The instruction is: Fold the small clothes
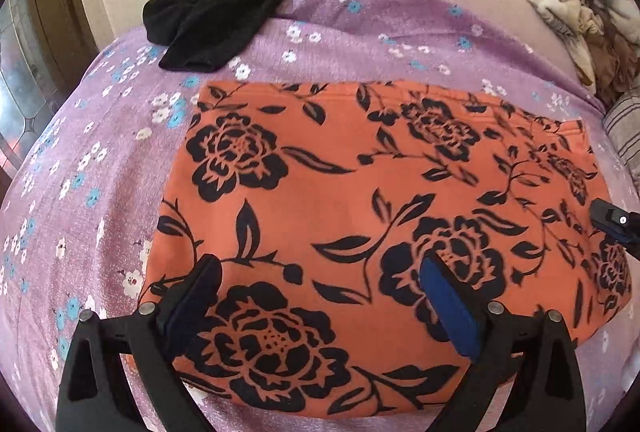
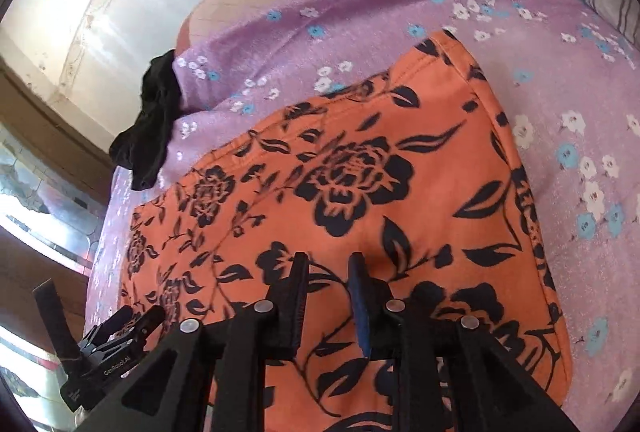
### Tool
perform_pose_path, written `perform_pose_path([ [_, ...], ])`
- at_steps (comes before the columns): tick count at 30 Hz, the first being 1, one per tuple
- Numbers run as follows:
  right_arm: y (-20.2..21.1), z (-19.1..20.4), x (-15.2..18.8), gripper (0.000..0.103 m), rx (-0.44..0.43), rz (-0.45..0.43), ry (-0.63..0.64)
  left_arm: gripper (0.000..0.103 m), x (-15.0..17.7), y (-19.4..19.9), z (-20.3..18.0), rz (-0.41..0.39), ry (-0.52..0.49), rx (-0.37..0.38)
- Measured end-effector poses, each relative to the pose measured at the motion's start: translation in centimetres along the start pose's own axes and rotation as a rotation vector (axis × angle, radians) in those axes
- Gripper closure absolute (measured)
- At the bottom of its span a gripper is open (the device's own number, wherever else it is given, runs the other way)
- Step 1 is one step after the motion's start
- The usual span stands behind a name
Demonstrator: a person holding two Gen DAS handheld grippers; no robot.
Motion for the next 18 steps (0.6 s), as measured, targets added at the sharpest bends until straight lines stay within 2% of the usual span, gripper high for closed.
perform_pose_path([
  [4, 0.3, 3.8, 1.5, 0.08, -0.062, -0.011, 0.119, 0.004, -1.6, 2.7, -1.2, -0.107, -0.071, -0.022],
  [7, -0.3, 5.4, 3.5, 0.08, -0.08, 0.035, 0.17, 0.004, -1.7, 3.0, -1.5, -0.113, -0.12, -0.043],
  [10, -1.4, 5.6, 5.4, 0.08, -0.047, 0.091, 0.207, 0.004, -0.9, 1.5, 0.2, -0.029, -0.093, -0.089],
  [12, -2.5, 4.5, 6.7, 0.08, 0.013, 0.146, 0.22, 0.004, 0.7, -1.0, 1.7, 0.107, -0.041, -0.095],
  [13, -2.8, 4.3, 6.9, 0.08, 0.01, 0.146, 0.219, 0.004, 1.8, -2.3, 2.4, 0.178, -0.01, -0.094],
  [14, -2.7, 4.2, 6.8, 0.08, -0.008, 0.129, 0.219, 0.004, 2.1, -2.7, 2.7, 0.181, 0.013, -0.066],
  [15, -2.9, 4.1, 6.9, 0.08, -0.016, 0.128, 0.221, 0.004, 1.8, -2.4, 2.7, 0.151, 0.011, -0.068],
  [18, -3.0, 4.1, 6.9, 0.08, -0.022, 0.132, 0.229, 0.004, 1.6, -2.1, 2.0, 0.15, -0.055, -0.114],
])
Point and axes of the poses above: each gripper's, at about its wrist camera, not at the fingertips, and y roughly against the way its jaws point, z to its left, x to its underside, the point moved 9 cm from there along -y, roughly the way its jaws point, and after that the axes turned 3 degrees about -y, right-handed, at the moved point
